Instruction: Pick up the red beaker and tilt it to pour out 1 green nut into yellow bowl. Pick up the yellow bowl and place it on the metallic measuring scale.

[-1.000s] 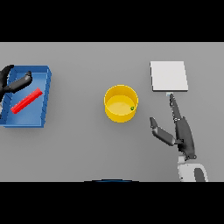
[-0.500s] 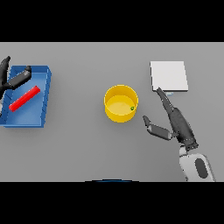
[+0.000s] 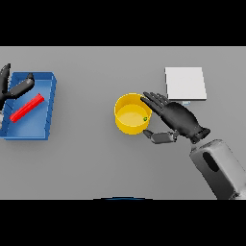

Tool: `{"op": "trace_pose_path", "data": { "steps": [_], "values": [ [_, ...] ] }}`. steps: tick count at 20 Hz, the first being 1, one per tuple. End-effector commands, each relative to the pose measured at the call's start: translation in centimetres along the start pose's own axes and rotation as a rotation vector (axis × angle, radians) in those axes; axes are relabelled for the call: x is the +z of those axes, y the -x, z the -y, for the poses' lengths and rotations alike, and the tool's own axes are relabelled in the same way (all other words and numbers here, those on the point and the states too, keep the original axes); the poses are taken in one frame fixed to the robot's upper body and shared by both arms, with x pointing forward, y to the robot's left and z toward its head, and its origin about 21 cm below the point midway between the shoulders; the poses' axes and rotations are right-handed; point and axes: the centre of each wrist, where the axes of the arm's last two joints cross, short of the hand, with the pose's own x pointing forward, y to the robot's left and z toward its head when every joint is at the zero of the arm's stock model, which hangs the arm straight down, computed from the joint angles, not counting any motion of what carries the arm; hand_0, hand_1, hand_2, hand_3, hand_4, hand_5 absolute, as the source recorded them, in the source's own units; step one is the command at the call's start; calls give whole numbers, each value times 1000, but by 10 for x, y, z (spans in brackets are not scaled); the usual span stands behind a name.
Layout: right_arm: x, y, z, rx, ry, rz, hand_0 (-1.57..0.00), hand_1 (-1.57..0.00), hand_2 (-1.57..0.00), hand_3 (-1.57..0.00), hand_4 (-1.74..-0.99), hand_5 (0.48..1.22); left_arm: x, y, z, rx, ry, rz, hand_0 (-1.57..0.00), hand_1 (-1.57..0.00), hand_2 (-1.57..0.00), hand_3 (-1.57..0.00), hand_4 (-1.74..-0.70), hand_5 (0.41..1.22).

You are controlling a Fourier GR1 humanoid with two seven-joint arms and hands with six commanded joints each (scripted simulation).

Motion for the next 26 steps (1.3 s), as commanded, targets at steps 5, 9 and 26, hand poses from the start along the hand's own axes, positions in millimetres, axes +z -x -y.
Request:
{"op": "trace_pose_path", "data": {
  "steps": [5, 9, 26],
  "values": [
    [-27, -3, 2, 83, -141, 50, 1, 1, 1, 1, -1274, 662, 0, -8, 2, -8, 11, 12, 0, 1, 1, 1, -799, 721],
    [-40, -1, 6, 148, -237, 99, 1, 1, 1, 1, -1261, 685, 1, -7, 2, -17, 13, 14, 1, 1, 1, 1, -796, 716],
    [-83, -11, -14, 258, -496, 90, 1, 1, 1, 1, -1304, 713, -3, -3, -5, -13, 1, 23, 1, 1, 1, 1, -793, 731]
  ]
}}
